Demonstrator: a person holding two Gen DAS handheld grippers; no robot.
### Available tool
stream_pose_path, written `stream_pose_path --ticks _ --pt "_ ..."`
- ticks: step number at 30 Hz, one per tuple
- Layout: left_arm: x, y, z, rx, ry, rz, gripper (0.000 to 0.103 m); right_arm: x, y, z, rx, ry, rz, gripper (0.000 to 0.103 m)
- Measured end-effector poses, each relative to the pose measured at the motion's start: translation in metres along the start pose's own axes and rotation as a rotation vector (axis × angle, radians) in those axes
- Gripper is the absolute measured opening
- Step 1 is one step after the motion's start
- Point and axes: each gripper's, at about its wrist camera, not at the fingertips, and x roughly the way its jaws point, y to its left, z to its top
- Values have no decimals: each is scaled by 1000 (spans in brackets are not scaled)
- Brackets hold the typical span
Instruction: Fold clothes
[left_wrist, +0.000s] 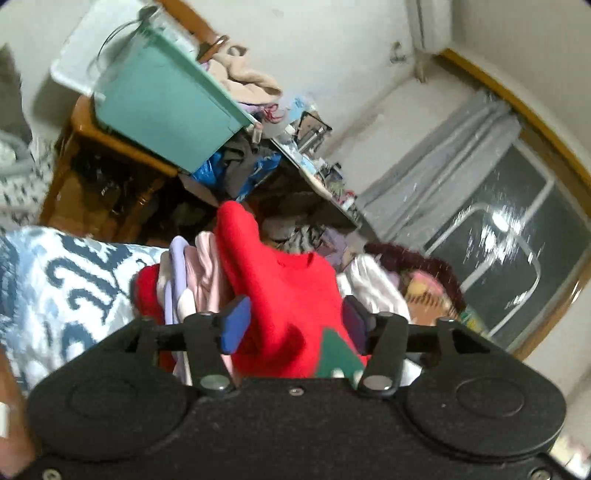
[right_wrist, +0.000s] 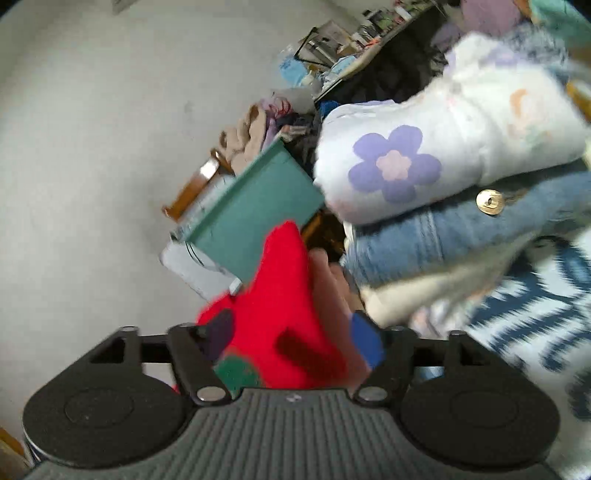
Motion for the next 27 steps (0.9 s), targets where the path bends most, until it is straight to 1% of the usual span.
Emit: stream_pose_path --ticks 2,3,4,5,6,7,9,10,11,12,14,16,23,27 --pt "-6 -16 -6 78 27 61 64 -21 15 -9 -69 32 -47 79" --pt "-8 -24 -9 118 42 93 68 -27 25 -15 -102 44 -82 81" --pt "-10 -32 -12 157 57 125 72 -33 35 -20 -134 56 -118 85" --pt "-13 -39 -15 196 71 157 78 -39 41 -22 -165 61 -146 89" --pt "-15 -47 -17 236 86 189 82 -44 47 -24 -196 65 -173 92" --pt "-18 -55 -20 278 99 220 83 -49 53 -25 -226 69 -200 96" --pt "-25 -73 -27 374 108 289 87 -59 65 -29 -287 76 -255 99" --pt "-28 -81 -29 414 104 317 88 -64 71 -31 -318 80 -282 101" --pt "-32 -87 -30 443 97 333 92 -68 73 -33 -343 80 -301 103" --pt "-37 -92 -32 463 91 343 97 -69 78 -35 -366 84 -321 103" --pt "-45 -101 -33 488 86 357 103 -66 85 -36 -403 97 -353 103" --pt "-54 -109 -34 510 78 370 103 -58 89 -38 -426 112 -373 103" --pt "-74 -127 -38 547 75 422 103 -60 115 -56 -520 160 -406 103" --pt "-77 -131 -41 577 81 459 103 -66 124 -63 -554 156 -429 103"
